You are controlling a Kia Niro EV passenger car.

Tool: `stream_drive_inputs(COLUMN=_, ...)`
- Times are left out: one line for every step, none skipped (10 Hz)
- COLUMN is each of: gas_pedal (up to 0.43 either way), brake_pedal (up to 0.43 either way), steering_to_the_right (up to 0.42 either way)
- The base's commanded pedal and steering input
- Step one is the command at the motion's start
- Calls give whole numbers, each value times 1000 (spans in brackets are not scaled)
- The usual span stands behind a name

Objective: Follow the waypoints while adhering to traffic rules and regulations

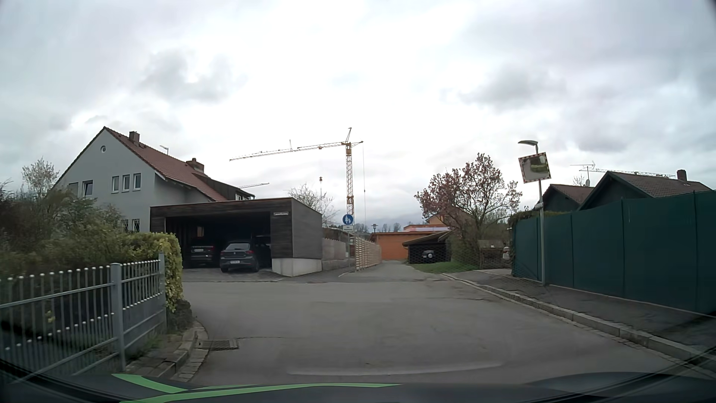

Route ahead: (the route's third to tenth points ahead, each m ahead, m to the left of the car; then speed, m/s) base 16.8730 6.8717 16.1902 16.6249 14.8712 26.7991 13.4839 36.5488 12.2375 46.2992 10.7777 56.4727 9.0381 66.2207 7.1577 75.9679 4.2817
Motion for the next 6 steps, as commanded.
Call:
stream_drive_inputs(gas_pedal=0, brake_pedal=0, steering_to_the_right=90)
stream_drive_inputs(gas_pedal=0, brake_pedal=0, steering_to_the_right=91)
stream_drive_inputs(gas_pedal=0, brake_pedal=0, steering_to_the_right=90)
stream_drive_inputs(gas_pedal=0, brake_pedal=0, steering_to_the_right=87)
stream_drive_inputs(gas_pedal=0, brake_pedal=0, steering_to_the_right=82)
stream_drive_inputs(gas_pedal=0, brake_pedal=0, steering_to_the_right=76)
